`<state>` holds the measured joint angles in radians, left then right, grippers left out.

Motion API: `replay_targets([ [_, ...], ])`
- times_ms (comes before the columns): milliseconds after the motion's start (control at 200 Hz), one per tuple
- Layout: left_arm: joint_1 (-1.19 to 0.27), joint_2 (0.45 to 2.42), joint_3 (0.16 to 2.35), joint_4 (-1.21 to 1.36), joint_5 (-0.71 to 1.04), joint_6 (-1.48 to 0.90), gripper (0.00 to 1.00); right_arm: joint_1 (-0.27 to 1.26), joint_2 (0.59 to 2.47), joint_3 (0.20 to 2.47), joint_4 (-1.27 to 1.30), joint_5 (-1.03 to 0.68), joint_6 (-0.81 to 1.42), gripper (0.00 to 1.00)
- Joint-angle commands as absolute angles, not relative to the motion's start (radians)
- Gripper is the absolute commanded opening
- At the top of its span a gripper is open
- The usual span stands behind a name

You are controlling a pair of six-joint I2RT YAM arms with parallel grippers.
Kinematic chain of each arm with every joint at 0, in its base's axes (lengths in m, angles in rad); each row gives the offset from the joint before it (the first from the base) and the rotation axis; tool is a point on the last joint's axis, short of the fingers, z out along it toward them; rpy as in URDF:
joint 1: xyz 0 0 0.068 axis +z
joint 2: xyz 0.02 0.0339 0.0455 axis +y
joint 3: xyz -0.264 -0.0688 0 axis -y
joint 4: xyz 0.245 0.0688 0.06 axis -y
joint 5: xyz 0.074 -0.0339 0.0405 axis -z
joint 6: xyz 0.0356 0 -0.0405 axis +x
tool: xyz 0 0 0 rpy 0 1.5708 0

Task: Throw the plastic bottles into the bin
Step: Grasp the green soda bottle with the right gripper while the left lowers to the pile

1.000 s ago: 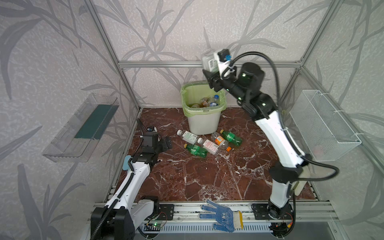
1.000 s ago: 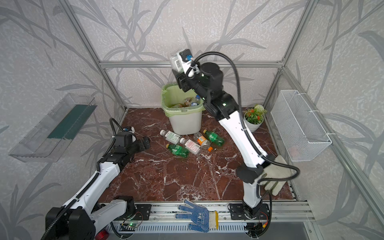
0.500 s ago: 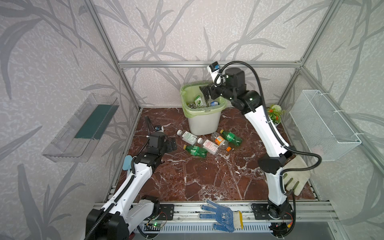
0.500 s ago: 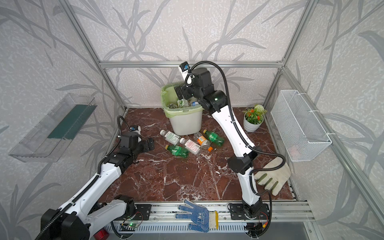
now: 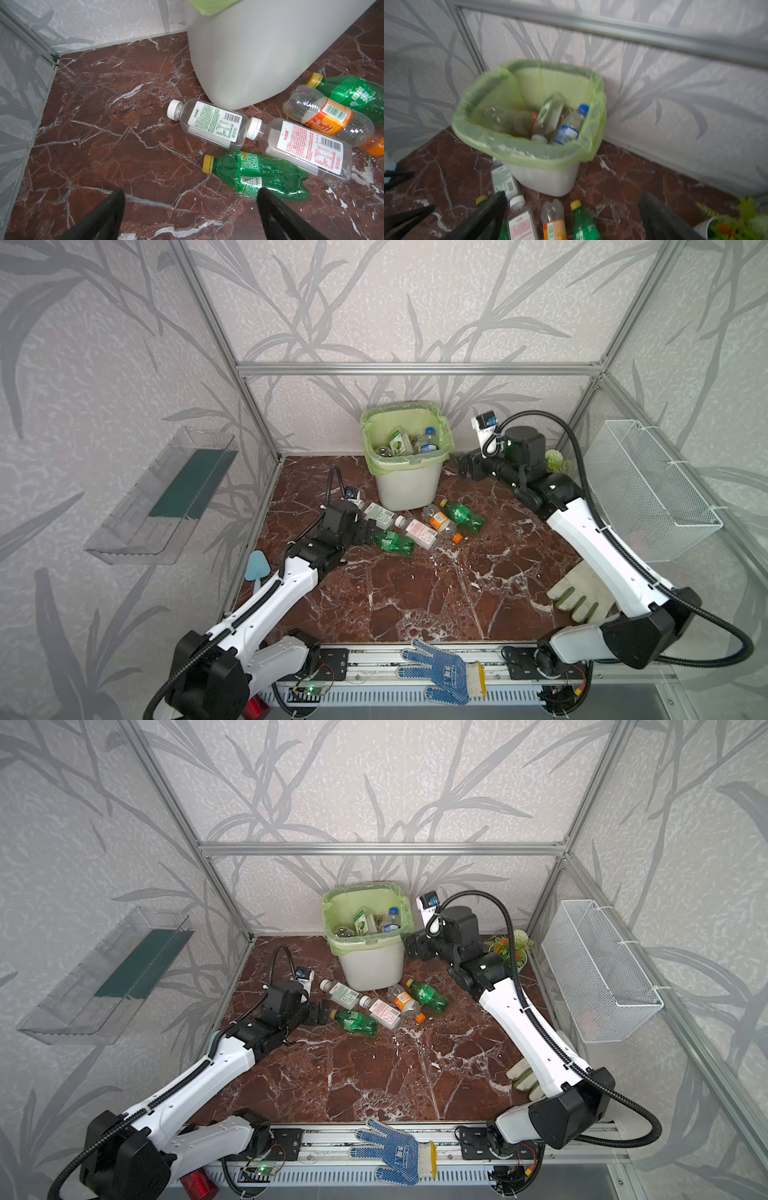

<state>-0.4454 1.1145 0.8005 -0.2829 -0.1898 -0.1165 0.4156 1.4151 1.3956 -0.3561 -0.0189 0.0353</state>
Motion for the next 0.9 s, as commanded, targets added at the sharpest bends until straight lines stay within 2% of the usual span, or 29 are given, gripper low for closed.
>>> replay_targets([
  [0, -0.472, 1.140, 0.797, -0.292, -0.220, -0.081, 0.99, 0.338, 1.363, 1.248, -0.270, -0.122, 0.107, 0.99],
  [110, -0.495, 1.174, 0.811, -0.305, -0.230, -0.068, 0.99, 0.324, 1.458, 1.209, -0.341, -0.151, 0.012, 0.98],
  [240, -0.508, 1.194, 0.813, -0.301, -0.233, -0.083, 0.99, 0.319, 1.610, 1.248, -0.442, -0.101, -0.077, 0.98],
  [420, -0.512, 1.204, 0.798, -0.292, -0.238, -0.111, 0.99, 0.316, 1.740, 1.295, -0.434, -0.113, -0.119, 0.98],
  [685, -0.515, 1.211, 0.786, -0.291, -0.250, -0.123, 0.99, 0.320, 1.929, 1.467, -0.575, -0.135, -0.174, 0.89],
  [895, -0.515, 1.227, 0.789, -0.298, -0.260, -0.127, 0.99, 0.343, 2.034, 1.547, -0.637, -0.074, -0.192, 0.83],
])
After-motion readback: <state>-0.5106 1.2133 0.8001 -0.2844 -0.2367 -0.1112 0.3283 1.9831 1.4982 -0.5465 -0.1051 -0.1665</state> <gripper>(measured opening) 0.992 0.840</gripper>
